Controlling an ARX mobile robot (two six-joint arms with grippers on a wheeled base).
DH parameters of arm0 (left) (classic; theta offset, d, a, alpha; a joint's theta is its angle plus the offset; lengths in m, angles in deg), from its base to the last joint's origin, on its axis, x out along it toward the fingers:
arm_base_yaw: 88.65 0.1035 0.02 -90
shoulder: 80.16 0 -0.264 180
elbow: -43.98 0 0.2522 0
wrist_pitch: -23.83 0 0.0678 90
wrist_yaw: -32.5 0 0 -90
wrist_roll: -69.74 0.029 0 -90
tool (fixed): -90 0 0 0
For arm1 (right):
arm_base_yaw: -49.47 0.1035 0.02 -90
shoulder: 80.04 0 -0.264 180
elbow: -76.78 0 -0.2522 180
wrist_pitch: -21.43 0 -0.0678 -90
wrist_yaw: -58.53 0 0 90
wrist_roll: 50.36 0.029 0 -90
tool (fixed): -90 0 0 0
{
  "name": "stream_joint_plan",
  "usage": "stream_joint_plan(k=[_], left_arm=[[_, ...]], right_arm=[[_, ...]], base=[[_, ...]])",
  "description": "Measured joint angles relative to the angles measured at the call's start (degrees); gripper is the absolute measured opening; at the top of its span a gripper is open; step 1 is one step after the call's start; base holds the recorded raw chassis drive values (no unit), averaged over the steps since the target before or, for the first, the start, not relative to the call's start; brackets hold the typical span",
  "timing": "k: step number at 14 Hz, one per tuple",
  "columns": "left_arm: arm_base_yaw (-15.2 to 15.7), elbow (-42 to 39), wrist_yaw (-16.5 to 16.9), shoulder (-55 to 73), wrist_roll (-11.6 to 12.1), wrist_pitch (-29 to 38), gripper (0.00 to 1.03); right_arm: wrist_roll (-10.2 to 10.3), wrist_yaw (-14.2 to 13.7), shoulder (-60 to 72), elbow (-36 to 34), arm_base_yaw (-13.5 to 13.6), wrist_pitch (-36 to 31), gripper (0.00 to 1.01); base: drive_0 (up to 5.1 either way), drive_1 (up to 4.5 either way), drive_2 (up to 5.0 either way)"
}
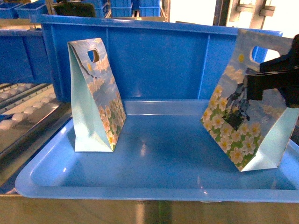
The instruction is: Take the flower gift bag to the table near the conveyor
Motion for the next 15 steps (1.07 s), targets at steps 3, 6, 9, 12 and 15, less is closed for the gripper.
stream_joint_plan(k=[3, 6, 9, 12, 15], left_arm=[[0.0, 0.0, 0.0, 0.0, 0.0, 0.0, 0.98], [0.0, 0.0, 0.0, 0.0, 0.0, 0.0, 0.98], [0.0, 0.0, 0.0, 0.0, 0.0, 0.0, 0.98], [0.0, 0.0, 0.0, 0.0, 0.0, 0.0, 0.98], [0.0, 0.0, 0.0, 0.0, 0.0, 0.0, 0.98]], right_arm=[[-1.0, -1.8, -11.4, -5.4, -0.9, 2.4, 0.02], [-2.4, -2.2, -28.5, -6.2, -0.9, 9.8, 0.02], [-3.6, 1.2, -43.0, -9.0, -5.2, 20.8, 0.02], [-4.2, 1.9, -55.9, -9.9, -9.0, 29.9, 0.02], [-4.2, 6.0, -61.6, -13.8, -19.1, 30.9, 0.02]], base=[[0.0, 0.0, 0.0], [0.0, 0.0, 0.0], [0.0, 0.0, 0.0], [0.0, 0.0, 0.0], [0.0, 0.0, 0.0]])
